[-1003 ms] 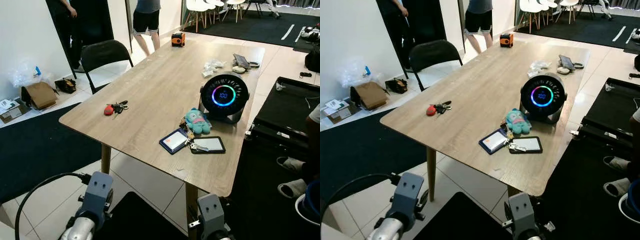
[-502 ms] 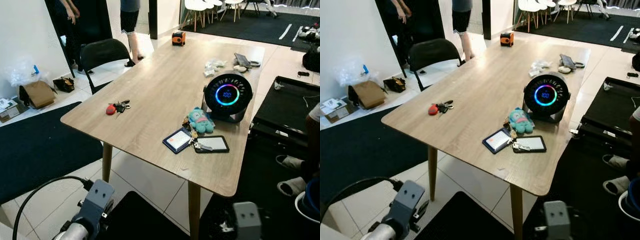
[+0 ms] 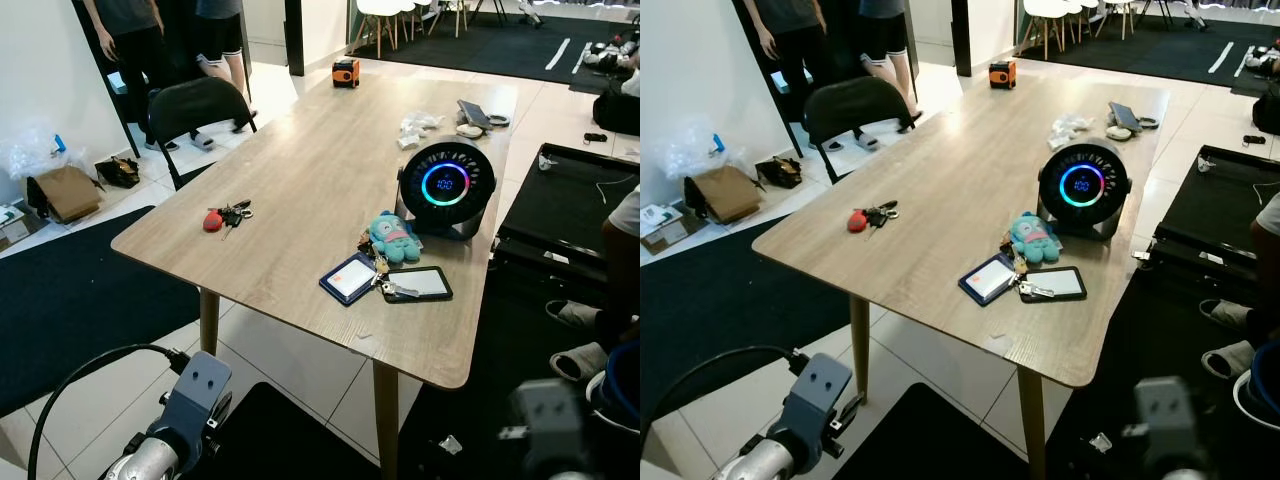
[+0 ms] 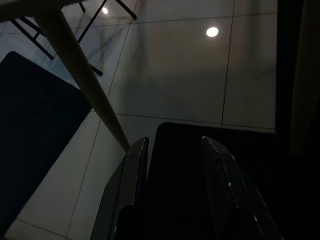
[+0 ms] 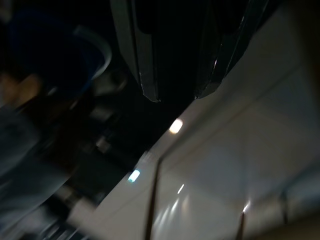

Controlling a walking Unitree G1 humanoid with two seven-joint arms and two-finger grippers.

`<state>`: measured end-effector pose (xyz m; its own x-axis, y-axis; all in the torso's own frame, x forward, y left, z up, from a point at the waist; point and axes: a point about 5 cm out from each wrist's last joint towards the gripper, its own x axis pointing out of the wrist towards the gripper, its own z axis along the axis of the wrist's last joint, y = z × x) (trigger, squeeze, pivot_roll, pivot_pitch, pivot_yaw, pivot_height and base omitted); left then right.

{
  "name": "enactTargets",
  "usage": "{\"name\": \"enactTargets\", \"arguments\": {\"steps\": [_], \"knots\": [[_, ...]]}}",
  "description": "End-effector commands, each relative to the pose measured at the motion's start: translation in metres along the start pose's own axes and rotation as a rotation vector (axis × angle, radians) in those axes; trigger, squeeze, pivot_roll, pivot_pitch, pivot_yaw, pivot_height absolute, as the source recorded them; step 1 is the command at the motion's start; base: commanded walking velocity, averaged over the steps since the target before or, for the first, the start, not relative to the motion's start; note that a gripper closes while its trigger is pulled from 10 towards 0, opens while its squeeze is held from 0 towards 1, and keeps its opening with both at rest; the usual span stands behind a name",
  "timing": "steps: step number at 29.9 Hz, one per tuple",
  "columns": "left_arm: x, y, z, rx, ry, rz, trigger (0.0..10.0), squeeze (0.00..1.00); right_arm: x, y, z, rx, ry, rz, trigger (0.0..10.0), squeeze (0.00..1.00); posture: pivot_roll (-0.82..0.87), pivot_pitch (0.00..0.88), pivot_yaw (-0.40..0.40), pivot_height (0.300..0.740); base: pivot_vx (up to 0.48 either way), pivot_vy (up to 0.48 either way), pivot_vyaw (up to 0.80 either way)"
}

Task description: Hang keys on a hook

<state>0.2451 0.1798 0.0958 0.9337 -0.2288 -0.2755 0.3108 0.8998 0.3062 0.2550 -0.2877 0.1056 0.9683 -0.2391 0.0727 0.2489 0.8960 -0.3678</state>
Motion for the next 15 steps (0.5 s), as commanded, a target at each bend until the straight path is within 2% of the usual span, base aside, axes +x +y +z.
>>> {"name": "enactTargets", "arguments": {"steps": [1,2,3,5,6,7,10,12,13,14,15], "knots": [[-0.002,0.005,-0.001,0.004,0.007,-0.001,10.0,0.00,0.008,-0.007,0.016,0.012,-0.040,-0.006,10.0,0.00,0.08,0.188,0.107,0.740,0.000,0.000,0.00],[-0.002,0.007,0.000,0.002,0.002,0.003,10.0,0.00,0.018,-0.014,0.033,0.011,-0.092,-0.022,10.0,0.00,0.08,0.188,0.107,0.740,0.000,0.000,0.00],[-0.002,0.007,0.000,0.002,0.002,0.003,10.0,0.00,0.018,-0.014,0.033,0.011,-0.092,-0.022,10.0,0.00,0.08,0.188,0.107,0.740,0.000,0.000,0.00],[0.000,0.009,0.002,0.000,-0.005,0.011,10.0,0.00,0.029,-0.021,0.054,0.009,-0.157,-0.039,10.0,0.00,0.08,0.189,0.102,0.740,0.000,0.000,0.00],[0.000,0.009,0.002,0.000,-0.005,0.011,10.0,0.00,0.029,-0.021,0.054,0.009,-0.157,-0.039,10.0,0.00,0.08,0.189,0.102,0.740,0.000,0.000,0.00],[0.000,0.010,0.004,-0.004,-0.010,0.016,10.0,0.00,0.042,-0.019,0.076,0.042,-0.217,-0.016,10.0,0.00,0.09,0.191,0.101,0.740,0.000,0.000,0.00],[0.000,0.010,0.005,-0.005,-0.012,0.018,10.0,0.00,0.048,-0.016,0.085,0.069,-0.237,0.008,10.0,0.00,0.09,0.192,0.102,0.740,0.000,0.000,0.00],[0.001,0.010,0.006,-0.010,-0.017,0.024,10.0,0.00,0.060,-0.002,0.097,0.133,-0.254,0.074,10.0,0.00,0.09,0.193,0.102,0.740,0.000,0.000,0.00],[0.001,0.011,0.008,-0.013,-0.022,0.031,10.0,0.00,0.067,0.013,0.100,0.190,-0.247,0.117,10.0,0.00,0.10,0.195,0.102,0.740,0.000,0.000,0.00],[0.001,0.011,0.008,-0.013,-0.022,0.031,10.0,0.00,0.067,0.013,0.100,0.190,-0.247,0.117,10.0,0.00,0.10,0.195,0.102,0.740,0.000,0.000,0.00],[0.002,0.011,0.010,-0.015,-0.027,0.036,10.0,0.00,0.072,0.026,0.103,0.244,-0.233,0.160,10.0,0.00,0.11,0.197,0.101,0.740,0.000,0.000,0.00]]}}
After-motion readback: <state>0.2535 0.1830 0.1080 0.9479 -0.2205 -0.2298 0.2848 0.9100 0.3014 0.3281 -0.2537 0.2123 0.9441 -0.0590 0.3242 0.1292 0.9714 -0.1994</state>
